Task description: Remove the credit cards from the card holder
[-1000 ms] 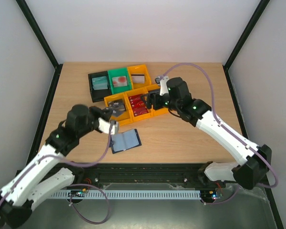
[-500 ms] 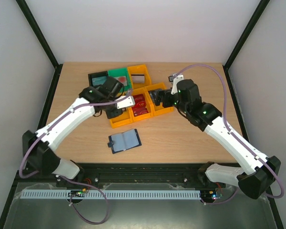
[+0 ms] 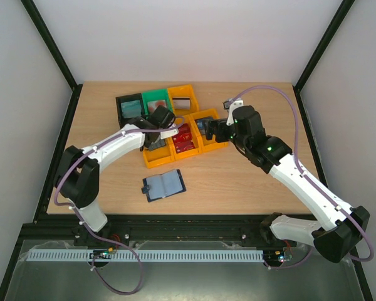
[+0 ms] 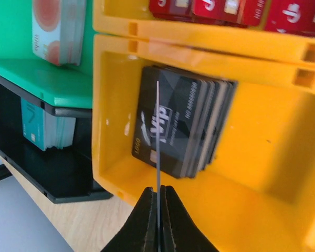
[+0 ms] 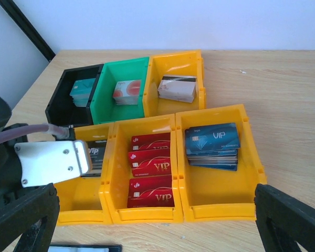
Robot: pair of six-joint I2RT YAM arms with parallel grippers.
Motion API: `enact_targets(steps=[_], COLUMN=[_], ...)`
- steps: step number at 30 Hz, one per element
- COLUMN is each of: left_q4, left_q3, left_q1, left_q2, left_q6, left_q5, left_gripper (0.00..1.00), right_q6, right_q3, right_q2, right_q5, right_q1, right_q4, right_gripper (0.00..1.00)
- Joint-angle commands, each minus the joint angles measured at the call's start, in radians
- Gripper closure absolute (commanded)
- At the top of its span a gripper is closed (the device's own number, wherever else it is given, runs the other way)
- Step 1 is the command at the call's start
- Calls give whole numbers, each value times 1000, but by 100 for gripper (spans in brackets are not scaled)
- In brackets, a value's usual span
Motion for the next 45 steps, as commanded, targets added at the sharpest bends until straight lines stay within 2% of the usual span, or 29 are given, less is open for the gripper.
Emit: enact_targets(steps=[1,12,23,30,31,35,36,41,45], left_q4=[133,163,368,424,432,435,433,418,376], left_q3=[-19,-41,-143,-174,-182,-192,-192,-162,-127], left_q1=[32,58,56,55,55,56,56,57,61], left_q2=[46,105,106,114,116,114,107,61,30], left_q6=[46,133,256,289,297,297,297,287,262], left_q5=[-61,-16,-107,-123,-127,-123,-122,-107,-73], left_gripper=[98,98,98,98,94,44,38,22,14], right_q6=[-7,-13,-24,-26,-27,-29,-30,-32,-34], right_q3=[4,8,9,5,4,6,6,5,4], right_q2=[-17,-20,-15,-17,-19,-26,-27,-32,-35], right_q5=[30,20,-15,-27,-28,-30,-30,-38,-42], right_q1=[-5,-5,-5,-5,-5,-6,-5,-5,-5], right_q4=[-17,-19,-14,-14,-14,-15,-16,-17,-16], right_gripper=[1,1,1,1,1,1,1,1,1])
